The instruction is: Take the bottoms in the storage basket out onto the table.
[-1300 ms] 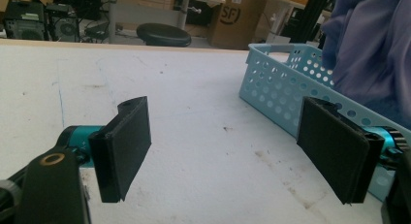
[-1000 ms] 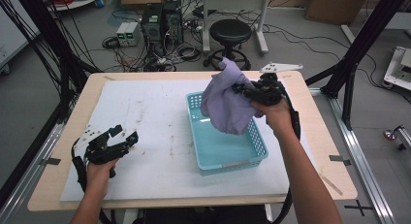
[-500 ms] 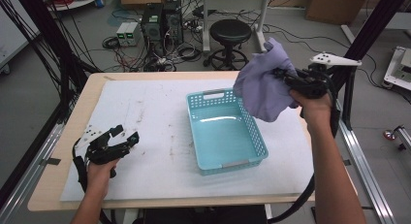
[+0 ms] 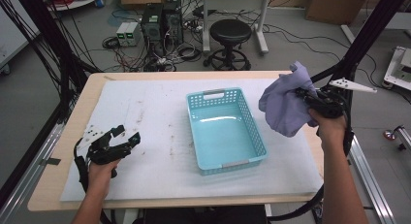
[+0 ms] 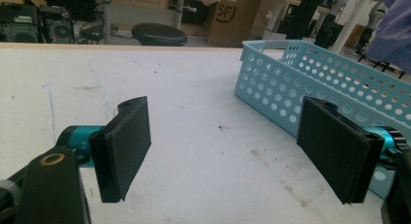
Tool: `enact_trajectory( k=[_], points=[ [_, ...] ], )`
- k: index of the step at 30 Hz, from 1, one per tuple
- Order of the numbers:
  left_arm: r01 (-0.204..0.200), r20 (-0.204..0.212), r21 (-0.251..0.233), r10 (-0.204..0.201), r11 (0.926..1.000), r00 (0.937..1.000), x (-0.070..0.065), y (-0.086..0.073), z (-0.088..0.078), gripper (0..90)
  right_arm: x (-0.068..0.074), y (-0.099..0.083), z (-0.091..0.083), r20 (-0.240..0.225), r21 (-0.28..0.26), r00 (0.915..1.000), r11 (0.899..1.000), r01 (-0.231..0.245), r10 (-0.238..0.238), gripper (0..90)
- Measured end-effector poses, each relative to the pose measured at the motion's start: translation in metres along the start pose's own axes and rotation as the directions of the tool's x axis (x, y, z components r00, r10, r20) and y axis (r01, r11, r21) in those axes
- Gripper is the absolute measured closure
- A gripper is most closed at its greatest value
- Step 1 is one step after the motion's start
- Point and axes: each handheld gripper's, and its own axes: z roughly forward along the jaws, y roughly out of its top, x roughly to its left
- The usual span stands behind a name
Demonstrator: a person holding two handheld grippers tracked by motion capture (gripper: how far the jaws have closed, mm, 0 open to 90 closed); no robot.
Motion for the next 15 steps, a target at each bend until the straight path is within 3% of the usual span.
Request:
enact_trajectory(
  k=[7, 11, 15],
  points=[
    [-0.006, -0.001, 0.004, 0.006, 1.0, 1.0, -0.001, 0.0, 0.0, 20.0, -0.008, -0.033, 0.013, 0.072, 0.106, 0.9974, 0.994, -0.009, 0.001, 69.6],
    [-0.005, 0.0, 0.004, 0.005, 1.0, 1.0, -0.001, -0.001, 0.001, 20.0, -0.013, -0.049, 0.017, 0.1, 0.142, 0.9944, 0.989, -0.05, 0.036, 40.5],
    [-0.008, 0.003, 0.007, 0.008, 0.9999, 1.0, -0.002, -0.001, 0.002, 20.0, -0.009, -0.049, 0.008, 0.116, 0.125, 0.9931, 0.992, -0.029, 0.015, 30.0]
  ],
)
